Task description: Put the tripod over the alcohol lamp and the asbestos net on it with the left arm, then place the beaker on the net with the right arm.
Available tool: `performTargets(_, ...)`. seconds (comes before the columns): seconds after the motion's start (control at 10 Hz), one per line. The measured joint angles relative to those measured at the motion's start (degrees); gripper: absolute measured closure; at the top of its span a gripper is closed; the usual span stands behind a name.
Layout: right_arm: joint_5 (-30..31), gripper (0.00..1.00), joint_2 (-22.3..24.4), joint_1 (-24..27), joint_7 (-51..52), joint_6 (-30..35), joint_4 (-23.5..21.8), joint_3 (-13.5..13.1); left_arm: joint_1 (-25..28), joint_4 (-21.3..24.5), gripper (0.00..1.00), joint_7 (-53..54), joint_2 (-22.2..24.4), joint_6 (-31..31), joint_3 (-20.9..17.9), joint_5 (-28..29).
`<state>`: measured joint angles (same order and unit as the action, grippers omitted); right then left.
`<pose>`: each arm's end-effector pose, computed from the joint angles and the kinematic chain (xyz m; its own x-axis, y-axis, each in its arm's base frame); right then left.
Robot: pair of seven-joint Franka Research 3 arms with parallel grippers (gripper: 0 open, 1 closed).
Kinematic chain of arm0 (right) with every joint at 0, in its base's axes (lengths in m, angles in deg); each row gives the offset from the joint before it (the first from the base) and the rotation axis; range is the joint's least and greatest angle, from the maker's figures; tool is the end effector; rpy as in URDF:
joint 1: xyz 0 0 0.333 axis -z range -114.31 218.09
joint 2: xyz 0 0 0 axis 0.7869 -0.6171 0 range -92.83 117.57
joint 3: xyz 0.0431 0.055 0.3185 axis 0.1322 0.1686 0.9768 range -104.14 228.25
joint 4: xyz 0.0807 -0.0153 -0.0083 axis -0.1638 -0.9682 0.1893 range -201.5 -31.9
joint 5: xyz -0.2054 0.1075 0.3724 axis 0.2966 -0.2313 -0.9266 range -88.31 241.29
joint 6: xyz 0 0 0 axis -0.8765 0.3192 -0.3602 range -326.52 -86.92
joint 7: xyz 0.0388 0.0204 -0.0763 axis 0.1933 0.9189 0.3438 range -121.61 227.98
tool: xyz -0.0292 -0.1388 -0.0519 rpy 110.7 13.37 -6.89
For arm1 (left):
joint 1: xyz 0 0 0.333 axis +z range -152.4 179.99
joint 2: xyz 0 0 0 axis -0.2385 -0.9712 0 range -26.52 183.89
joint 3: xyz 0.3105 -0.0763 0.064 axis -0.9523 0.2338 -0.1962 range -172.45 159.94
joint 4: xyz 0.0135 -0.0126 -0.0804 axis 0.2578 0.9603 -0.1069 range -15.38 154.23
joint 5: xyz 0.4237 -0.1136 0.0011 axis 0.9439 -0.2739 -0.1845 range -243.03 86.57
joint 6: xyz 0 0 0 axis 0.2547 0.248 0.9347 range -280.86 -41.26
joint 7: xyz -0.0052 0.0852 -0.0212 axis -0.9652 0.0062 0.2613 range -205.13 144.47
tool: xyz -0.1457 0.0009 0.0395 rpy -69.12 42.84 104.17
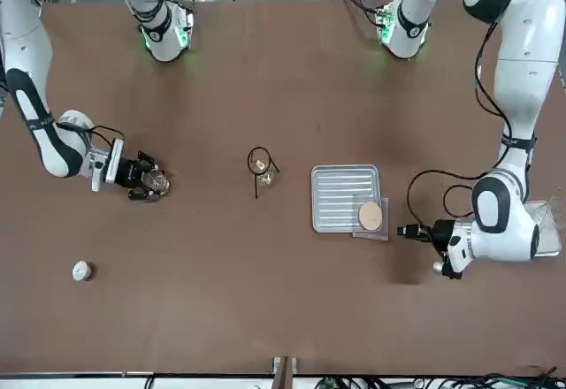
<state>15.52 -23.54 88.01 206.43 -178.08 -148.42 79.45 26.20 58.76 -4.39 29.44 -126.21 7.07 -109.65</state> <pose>0.5178 -0.0622 0.0529 0.0473 0.4264 0.9033 0.9932 -0.1163 0.0028 0.7328 -0.0484 0.1330 0.9781 -0.1741 -0.1143 -0.0554 -0.7466 0.6630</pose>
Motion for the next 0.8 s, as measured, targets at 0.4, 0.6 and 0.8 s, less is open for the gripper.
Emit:
performTargets(0.4,0.0,0.41,0.0,-0.2,-0.8,0.0,0.4,0.0,-0.3,0.1,0.53,7.5,-1.4,-0.1,0.3,-6.0)
performTargets(0.6,0.0,0.41,0.0,-0.3,-0.9,0.0,0.5,0.0,-0.6,0.1,0.52,8.1,-2.6,-0.1,0.3,-6.0)
performTargets(0.8,0.0,0.41,0.0,-0.4,-0.9,0.0,0.6,-0.2,-0.7,0.1,0.52,8.2,-3.0,-1.3,0.3,-6.0)
